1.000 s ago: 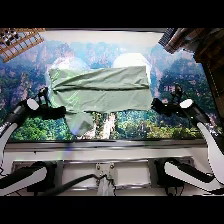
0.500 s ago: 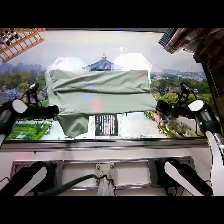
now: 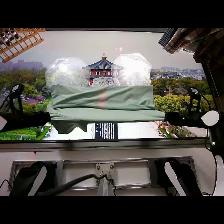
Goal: Fold the clothes and pants, and hang the long-sleeved shirts on hangers.
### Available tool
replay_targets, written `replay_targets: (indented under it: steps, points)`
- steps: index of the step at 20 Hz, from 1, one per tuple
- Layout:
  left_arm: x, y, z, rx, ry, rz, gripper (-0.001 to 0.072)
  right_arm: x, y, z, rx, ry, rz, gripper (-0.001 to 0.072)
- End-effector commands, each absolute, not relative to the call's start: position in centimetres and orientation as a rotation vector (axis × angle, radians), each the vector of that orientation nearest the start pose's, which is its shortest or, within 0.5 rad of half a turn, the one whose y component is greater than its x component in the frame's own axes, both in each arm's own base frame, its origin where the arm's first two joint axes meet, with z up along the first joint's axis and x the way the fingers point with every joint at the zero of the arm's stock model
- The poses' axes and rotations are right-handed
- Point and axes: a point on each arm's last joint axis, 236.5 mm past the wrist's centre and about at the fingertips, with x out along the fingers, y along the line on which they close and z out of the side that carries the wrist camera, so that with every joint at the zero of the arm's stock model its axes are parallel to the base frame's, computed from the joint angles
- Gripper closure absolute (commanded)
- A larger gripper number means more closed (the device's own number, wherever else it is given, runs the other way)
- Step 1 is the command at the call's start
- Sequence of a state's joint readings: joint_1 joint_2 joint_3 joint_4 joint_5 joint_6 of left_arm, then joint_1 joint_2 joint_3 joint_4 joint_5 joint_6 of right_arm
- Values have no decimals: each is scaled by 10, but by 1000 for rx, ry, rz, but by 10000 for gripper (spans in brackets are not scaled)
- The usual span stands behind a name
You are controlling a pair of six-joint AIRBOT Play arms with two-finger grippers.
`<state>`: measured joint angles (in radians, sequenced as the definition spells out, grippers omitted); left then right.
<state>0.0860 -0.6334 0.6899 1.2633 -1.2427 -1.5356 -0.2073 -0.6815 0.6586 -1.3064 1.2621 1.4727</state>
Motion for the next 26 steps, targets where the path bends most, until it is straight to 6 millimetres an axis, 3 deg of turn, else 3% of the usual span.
replay_targets:
  steps: [1,3,6,11,16,19,20,21,22,23,24,26]
  points:
    - [229,-43,52,-244,1120,-133,702,226,21,20,182,1225,92,688]
    - [243,-39,51,-230,1087,-126,702,239,25,18,167,1195,106,688]
    - [279,-31,41,-225,1033,-102,702,264,21,6,175,1198,92,688]
    - [345,-15,-2,-233,1009,-42,704,330,25,-18,174,1244,131,688]
    - [397,-8,-42,-240,1021,-10,704,401,56,-53,73,1321,208,687]
    - [418,-2,-58,-242,1008,10,701,425,60,-75,114,1356,179,686]
    - [421,-1,-62,-242,1006,14,701,431,59,-79,136,1349,156,679]
    - [422,-1,-65,-242,1010,16,693,435,57,-80,153,1339,132,574]
    - [421,-1,-65,-241,1015,15,591,436,55,-78,166,1331,109,429]
    - [418,-1,-64,-241,1022,12,394,437,51,-76,169,1328,87,358]
    - [416,0,-62,-235,1028,12,286,436,43,-74,173,1329,54,340]
    - [411,12,-55,-248,1027,35,287,430,21,-72,202,1349,-9,340]
